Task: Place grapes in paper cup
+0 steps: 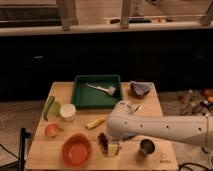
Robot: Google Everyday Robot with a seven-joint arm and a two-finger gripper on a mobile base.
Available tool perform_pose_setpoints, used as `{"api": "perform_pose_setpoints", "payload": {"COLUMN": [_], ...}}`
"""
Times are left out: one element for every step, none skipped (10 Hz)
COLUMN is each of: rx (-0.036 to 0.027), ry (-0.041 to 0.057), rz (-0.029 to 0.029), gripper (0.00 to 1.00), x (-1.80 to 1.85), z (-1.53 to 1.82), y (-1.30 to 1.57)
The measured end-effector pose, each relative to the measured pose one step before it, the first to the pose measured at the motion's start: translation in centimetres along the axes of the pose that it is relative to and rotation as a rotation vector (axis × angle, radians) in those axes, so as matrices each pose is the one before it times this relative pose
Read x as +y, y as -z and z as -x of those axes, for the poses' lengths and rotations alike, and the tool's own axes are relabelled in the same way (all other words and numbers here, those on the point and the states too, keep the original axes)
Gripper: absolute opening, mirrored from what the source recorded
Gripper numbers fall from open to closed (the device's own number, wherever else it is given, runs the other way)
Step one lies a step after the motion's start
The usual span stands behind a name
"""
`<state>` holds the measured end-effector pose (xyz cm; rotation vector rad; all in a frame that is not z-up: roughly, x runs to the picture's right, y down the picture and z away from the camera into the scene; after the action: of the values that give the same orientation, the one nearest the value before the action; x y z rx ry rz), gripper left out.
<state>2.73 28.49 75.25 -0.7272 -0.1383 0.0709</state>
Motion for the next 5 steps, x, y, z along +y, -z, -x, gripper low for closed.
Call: {"api": "perform_pose_setpoints", "payload": {"rx": [-0.00320, -0.00389, 0.00010, -0.00024, 0.00156], "ry": [0.00247, -0.00476, -0.00377, -0.00432, -0.00516], "rz": [0.01050, 0.01015, 0.00791, 0.00644, 0.00039], "gripper": [0.80, 0.80, 0.77, 0.66, 0.58], "x": [0.001, -0.103, -0.054, -0.090, -0.084], "z": [0.274, 0.082, -0.138, -0.120, -0.386], "y": [-0.647, -0.522, -0.582, -0.471, -0.205]}}
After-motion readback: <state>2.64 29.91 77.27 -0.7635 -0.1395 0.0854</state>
